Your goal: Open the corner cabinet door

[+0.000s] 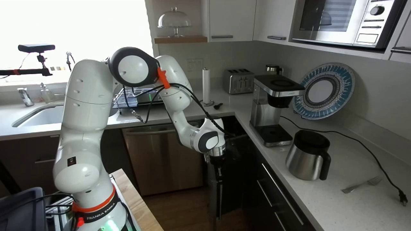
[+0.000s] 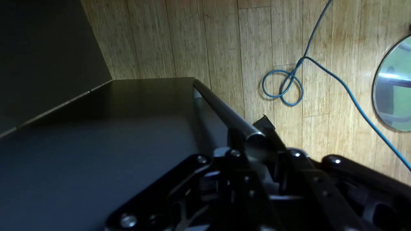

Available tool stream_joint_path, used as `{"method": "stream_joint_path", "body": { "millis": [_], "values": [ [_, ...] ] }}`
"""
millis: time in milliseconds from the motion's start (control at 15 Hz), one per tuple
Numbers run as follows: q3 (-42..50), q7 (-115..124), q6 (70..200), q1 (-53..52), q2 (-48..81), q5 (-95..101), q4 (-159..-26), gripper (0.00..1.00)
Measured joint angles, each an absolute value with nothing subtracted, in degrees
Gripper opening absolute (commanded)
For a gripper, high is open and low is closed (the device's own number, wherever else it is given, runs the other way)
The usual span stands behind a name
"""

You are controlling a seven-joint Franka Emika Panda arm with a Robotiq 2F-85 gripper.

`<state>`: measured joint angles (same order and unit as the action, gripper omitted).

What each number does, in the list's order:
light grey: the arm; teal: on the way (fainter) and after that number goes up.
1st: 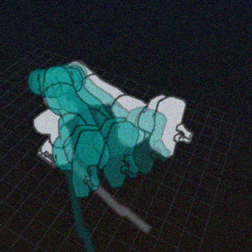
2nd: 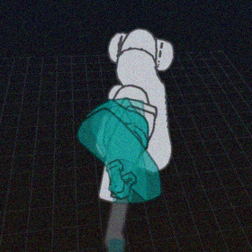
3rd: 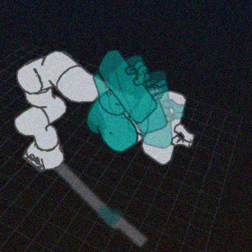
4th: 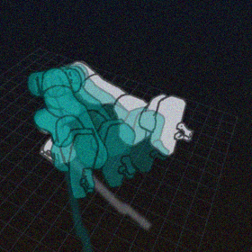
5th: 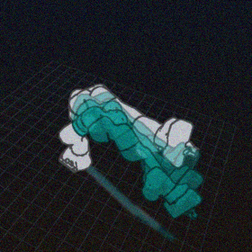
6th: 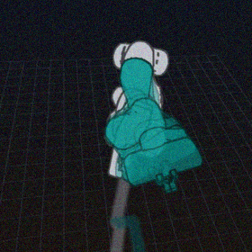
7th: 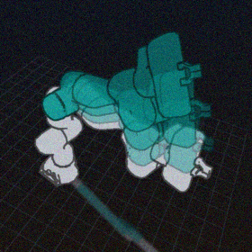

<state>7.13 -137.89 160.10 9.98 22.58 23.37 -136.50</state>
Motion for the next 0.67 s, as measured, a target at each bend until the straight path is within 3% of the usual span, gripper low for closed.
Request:
{"method": "stream_joint_path", "body": {
  "millis": [200,267,667],
  "values": [
    [8.8,-142.0,162.7,11.37,23.13,23.6,-136.48,0.07],
    [9.25,-143.25,163.56,11.81,23.33,23.63,-136.47,0.39],
    [11.78,-145.05,167.19,14.07,23.72,23.62,-135.0,0.83]
  ]
}}
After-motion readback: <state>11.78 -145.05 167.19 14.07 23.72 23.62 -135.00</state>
